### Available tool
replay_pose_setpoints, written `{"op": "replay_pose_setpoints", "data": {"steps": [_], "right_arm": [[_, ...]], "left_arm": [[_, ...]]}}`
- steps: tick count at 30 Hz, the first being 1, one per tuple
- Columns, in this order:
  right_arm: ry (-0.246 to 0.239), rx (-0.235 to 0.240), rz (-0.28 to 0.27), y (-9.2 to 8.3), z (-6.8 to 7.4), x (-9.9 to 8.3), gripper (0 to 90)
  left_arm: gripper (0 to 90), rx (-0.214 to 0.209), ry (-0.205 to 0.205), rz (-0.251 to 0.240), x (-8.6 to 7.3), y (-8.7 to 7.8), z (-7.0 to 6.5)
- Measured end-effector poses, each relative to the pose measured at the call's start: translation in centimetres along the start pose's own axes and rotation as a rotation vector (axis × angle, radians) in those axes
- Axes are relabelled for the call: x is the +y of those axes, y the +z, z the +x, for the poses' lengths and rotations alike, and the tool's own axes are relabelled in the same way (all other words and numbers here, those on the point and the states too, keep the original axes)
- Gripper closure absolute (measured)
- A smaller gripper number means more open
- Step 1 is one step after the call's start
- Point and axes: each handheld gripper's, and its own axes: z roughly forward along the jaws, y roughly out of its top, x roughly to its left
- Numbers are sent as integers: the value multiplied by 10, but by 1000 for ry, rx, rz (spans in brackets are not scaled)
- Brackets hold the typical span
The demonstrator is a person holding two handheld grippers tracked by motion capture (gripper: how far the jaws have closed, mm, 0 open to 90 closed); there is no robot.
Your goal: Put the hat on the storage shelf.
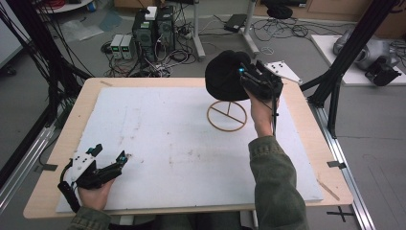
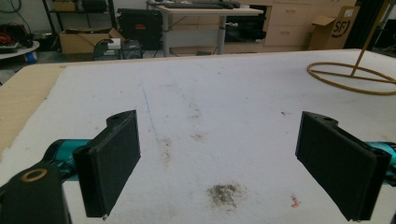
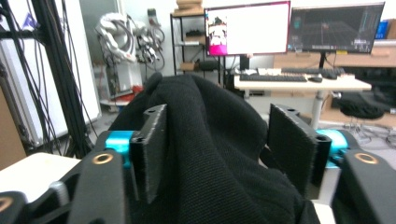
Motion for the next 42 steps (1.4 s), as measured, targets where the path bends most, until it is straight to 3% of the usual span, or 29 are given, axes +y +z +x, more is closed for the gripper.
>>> {"op": "replay_pose_setpoints", "data": {"steps": [6, 11, 14, 21, 27, 34, 42], "right_arm": [[4, -8, -39, -4, -1, 2, 243], [22, -15, -27, -5, -4, 2, 169], [32, 15, -30, -7, -5, 4, 123], [28, 36, -56, -23, -14, 12, 111], [83, 59, -63, -40, -31, 12, 112], [85, 35, -90, -60, -46, 7, 112], [44, -14, -88, -81, -58, -8, 112]], "left_arm": [[142, -1, 3, -1, 0, 0, -1], [142, 0, 2, -1, 0, 0, -1], [141, 1, 4, 3, 0, 0, 0], [142, 1, 10, 0, 0, 0, -1], [142, 1, 7, -1, 0, 0, -1], [141, 0, 7, -3, 0, 1, -2], [141, 2, -7, -12, 0, 2, -2]]}}
